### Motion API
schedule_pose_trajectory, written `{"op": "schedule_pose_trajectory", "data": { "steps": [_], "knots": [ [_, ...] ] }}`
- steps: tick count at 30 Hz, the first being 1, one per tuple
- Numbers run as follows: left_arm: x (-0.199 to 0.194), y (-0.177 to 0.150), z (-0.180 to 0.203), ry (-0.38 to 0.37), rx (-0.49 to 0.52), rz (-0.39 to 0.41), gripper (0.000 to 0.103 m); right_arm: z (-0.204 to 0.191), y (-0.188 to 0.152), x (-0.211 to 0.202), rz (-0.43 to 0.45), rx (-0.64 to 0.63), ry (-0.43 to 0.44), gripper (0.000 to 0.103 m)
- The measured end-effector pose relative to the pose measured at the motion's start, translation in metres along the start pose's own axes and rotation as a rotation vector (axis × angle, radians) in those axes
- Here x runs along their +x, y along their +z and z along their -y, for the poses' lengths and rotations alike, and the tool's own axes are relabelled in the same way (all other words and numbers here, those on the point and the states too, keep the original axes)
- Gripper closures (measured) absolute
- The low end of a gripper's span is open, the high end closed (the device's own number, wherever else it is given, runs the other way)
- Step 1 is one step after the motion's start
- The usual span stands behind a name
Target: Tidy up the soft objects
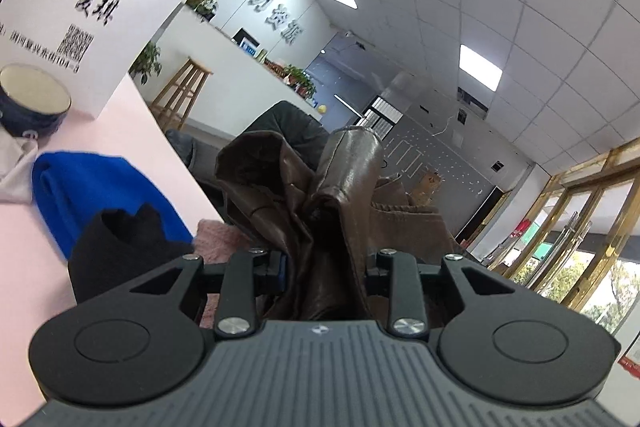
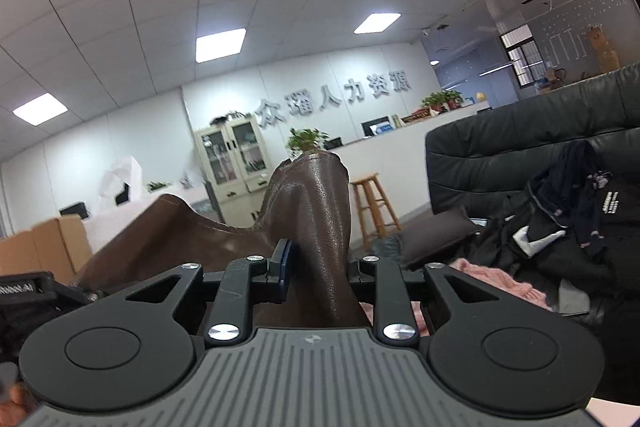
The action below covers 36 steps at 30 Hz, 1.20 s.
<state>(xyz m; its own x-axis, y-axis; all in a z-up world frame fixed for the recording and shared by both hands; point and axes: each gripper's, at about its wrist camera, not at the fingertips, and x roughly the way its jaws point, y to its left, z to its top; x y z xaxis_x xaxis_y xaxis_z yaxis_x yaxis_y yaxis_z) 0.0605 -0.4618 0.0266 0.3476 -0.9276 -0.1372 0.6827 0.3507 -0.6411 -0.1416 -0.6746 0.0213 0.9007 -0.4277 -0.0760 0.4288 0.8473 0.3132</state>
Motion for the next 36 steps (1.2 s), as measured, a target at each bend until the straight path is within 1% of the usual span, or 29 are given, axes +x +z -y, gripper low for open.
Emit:
{"op": "schedule_pose_trajectory", "data": {
  "steps": [1,2,3,4,5,6,8,9,11,12,13,14,15,16,19,22,24,26,27,29,31,33,36],
  "knots": [
    [0.004,-0.003,-0.002,0.014,0.002,-0.001,0.069,-0.001,-0.003,0.004,-0.013,-0.017,-0.013,0.074],
    [0.008,-0.006,-0.004,0.037,0.016,-0.001,0.062,-0.003,-0.007,0.008,-0.025,-0.035,-0.027,0.071],
    [0.011,-0.009,-0.005,0.072,0.044,0.002,0.057,-0.004,-0.01,0.012,-0.038,-0.052,-0.04,0.068],
    [0.013,-0.011,-0.007,0.102,0.067,0.006,0.042,-0.005,-0.015,0.016,-0.051,-0.079,-0.057,0.065],
    [0.014,-0.012,-0.01,0.135,0.086,0.013,0.025,-0.007,-0.019,0.022,-0.066,-0.106,-0.077,0.056],
    [0.011,-0.012,-0.013,0.177,0.107,0.038,0.02,-0.009,-0.022,0.024,-0.063,-0.114,-0.094,0.044],
    [0.001,-0.009,-0.014,0.248,0.163,0.114,0.019,-0.012,-0.03,0.03,-0.058,-0.128,-0.127,0.036],
    [-0.003,-0.008,-0.009,0.276,0.213,0.149,0.019,-0.015,-0.03,0.03,-0.045,-0.135,-0.134,0.033],
    [-0.015,-0.01,0.001,0.319,0.307,0.227,0.019,-0.021,-0.031,0.03,-0.017,-0.149,-0.146,0.032],
    [-0.022,-0.011,0.005,0.327,0.334,0.267,0.019,-0.024,-0.029,0.027,0.003,-0.146,-0.143,0.031],
    [-0.029,-0.01,0.008,0.326,0.341,0.307,0.019,-0.027,-0.027,0.019,0.056,-0.125,-0.118,0.031],
    [-0.035,-0.008,0.01,0.321,0.337,0.341,0.019,-0.026,-0.023,0.014,0.094,-0.107,-0.094,0.028],
    [-0.037,-0.004,0.009,0.325,0.329,0.348,0.019,-0.028,-0.022,0.012,0.114,-0.106,-0.076,0.026],
    [-0.035,-0.002,0.008,0.342,0.333,0.326,0.019,-0.03,-0.02,0.014,0.115,-0.119,-0.069,0.025],
    [-0.019,0.001,-0.01,0.433,0.306,0.206,0.019,-0.039,-0.024,0.034,0.075,-0.193,-0.076,0.025],
    [-0.01,-0.003,-0.033,0.47,0.238,0.135,0.017,-0.047,-0.03,0.054,0.012,-0.245,-0.096,0.022],
    [-0.001,-0.008,-0.049,0.496,0.202,0.089,0.017,-0.06,-0.039,0.067,-0.011,-0.316,-0.109,0.019],
    [0.007,-0.011,-0.062,0.509,0.162,0.068,0.017,-0.069,-0.045,0.08,-0.029,-0.377,-0.109,0.018],
    [0.009,-0.012,-0.067,0.512,0.144,0.057,0.016,-0.07,-0.047,0.083,-0.041,-0.381,-0.105,0.016],
    [0.01,-0.016,-0.073,0.514,0.126,0.039,0.014,-0.066,-0.052,0.094,-0.077,-0.359,-0.094,0.015],
    [0.011,-0.019,-0.073,0.527,0.14,0.038,0.011,-0.061,-0.054,0.097,-0.096,-0.334,-0.086,0.014],
    [0.008,-0.02,-0.071,0.524,0.131,0.056,0.011,-0.062,-0.057,0.095,-0.085,-0.329,-0.083,0.014],
    [-0.003,-0.014,-0.068,0.493,0.095,0.089,0.012,-0.062,-0.059,0.091,-0.055,-0.31,-0.077,0.014]
  ]
}}
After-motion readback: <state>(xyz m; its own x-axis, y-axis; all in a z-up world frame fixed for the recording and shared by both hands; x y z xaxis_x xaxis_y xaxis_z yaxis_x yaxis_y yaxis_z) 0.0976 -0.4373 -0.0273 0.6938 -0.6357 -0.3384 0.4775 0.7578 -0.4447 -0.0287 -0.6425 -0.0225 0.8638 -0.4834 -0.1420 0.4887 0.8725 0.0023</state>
